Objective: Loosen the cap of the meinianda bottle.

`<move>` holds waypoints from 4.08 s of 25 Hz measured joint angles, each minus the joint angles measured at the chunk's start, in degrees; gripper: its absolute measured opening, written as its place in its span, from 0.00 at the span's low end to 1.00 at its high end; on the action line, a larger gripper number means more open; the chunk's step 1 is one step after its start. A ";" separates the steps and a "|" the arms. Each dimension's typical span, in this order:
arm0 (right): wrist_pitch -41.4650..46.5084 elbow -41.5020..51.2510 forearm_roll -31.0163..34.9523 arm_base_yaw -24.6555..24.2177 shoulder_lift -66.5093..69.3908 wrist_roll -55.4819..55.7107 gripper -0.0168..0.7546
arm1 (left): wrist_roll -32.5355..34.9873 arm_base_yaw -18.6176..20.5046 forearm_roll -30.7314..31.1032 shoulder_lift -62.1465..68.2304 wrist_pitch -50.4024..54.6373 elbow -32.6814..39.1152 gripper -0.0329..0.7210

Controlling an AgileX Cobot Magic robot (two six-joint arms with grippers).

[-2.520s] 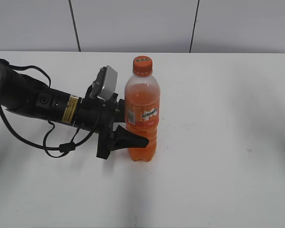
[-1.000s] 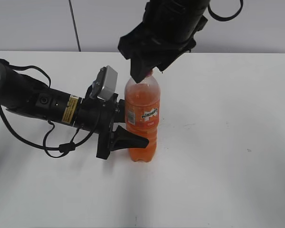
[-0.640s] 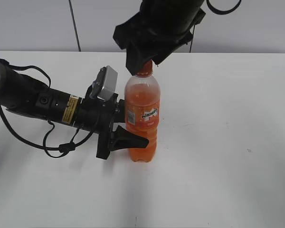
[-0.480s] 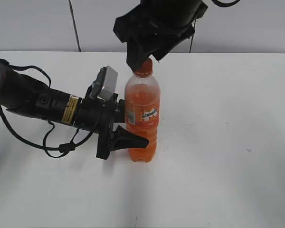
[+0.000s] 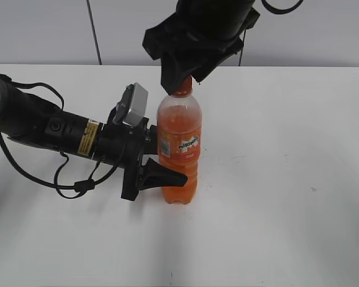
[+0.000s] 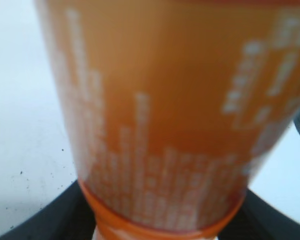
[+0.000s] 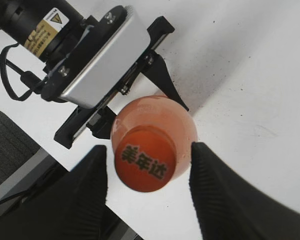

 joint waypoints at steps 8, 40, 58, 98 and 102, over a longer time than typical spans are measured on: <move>0.00 0.00 0.36 0.00 0.04 0.00 0.50 | 0.00 0.00 0.00 0.00 -0.06 0.00 0.59; 0.65 -0.17 2.46 0.00 1.34 -57.41 0.39 | 0.78 0.05 0.76 0.00 -0.41 0.00 0.58; 1.07 -0.17 3.29 0.00 1.34 -72.03 0.41 | 0.83 0.00 0.71 0.00 -0.32 0.00 0.58; -0.27 -0.17 -0.01 0.00 -1.12 1.23 0.53 | -0.01 0.00 0.64 0.00 -0.19 0.00 0.58; -0.40 -0.17 -0.01 0.00 -1.12 1.23 0.53 | -0.01 0.00 0.64 0.00 -0.14 0.00 0.58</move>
